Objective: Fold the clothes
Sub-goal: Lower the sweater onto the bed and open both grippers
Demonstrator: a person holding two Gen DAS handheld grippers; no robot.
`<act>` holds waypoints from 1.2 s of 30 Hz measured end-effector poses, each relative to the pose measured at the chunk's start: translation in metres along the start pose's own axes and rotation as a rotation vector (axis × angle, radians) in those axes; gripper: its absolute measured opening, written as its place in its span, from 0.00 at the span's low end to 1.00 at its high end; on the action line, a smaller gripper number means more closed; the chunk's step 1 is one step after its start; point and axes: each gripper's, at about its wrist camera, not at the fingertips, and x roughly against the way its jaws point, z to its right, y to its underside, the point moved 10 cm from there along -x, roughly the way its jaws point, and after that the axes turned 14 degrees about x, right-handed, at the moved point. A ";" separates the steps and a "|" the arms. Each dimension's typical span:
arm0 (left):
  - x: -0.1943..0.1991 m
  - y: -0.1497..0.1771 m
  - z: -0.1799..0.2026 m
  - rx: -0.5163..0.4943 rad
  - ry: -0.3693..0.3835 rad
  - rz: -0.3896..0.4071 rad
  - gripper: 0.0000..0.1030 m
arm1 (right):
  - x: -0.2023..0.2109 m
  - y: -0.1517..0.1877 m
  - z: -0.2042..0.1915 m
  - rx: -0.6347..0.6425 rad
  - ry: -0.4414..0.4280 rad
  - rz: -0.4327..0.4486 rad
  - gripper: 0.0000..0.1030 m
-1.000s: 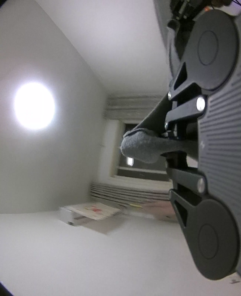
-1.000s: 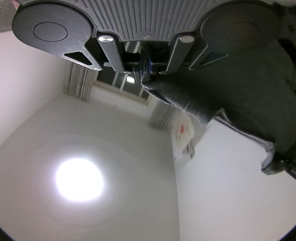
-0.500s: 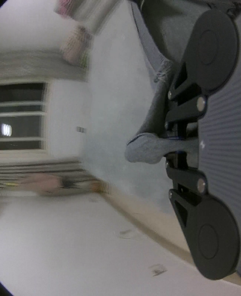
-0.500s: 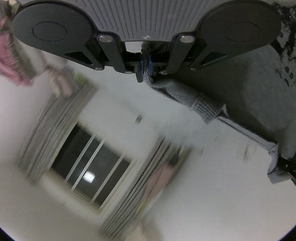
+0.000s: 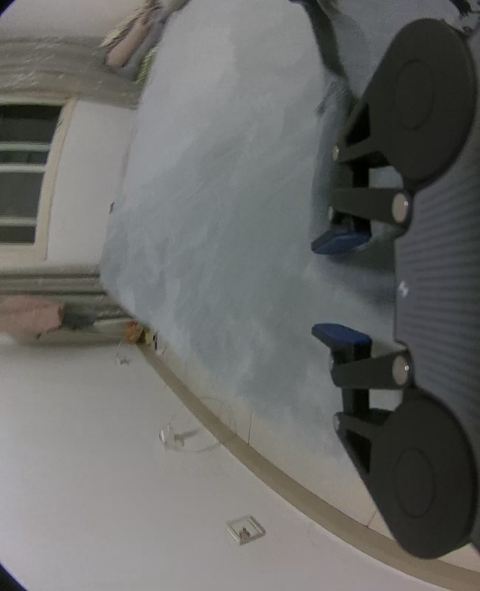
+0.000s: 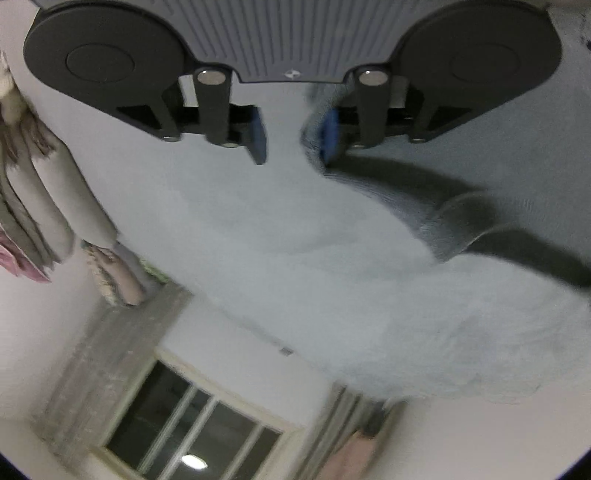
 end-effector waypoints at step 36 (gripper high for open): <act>0.049 0.040 -0.104 0.253 -0.148 0.003 0.01 | 0.104 0.098 0.151 -0.331 -0.112 0.062 0.04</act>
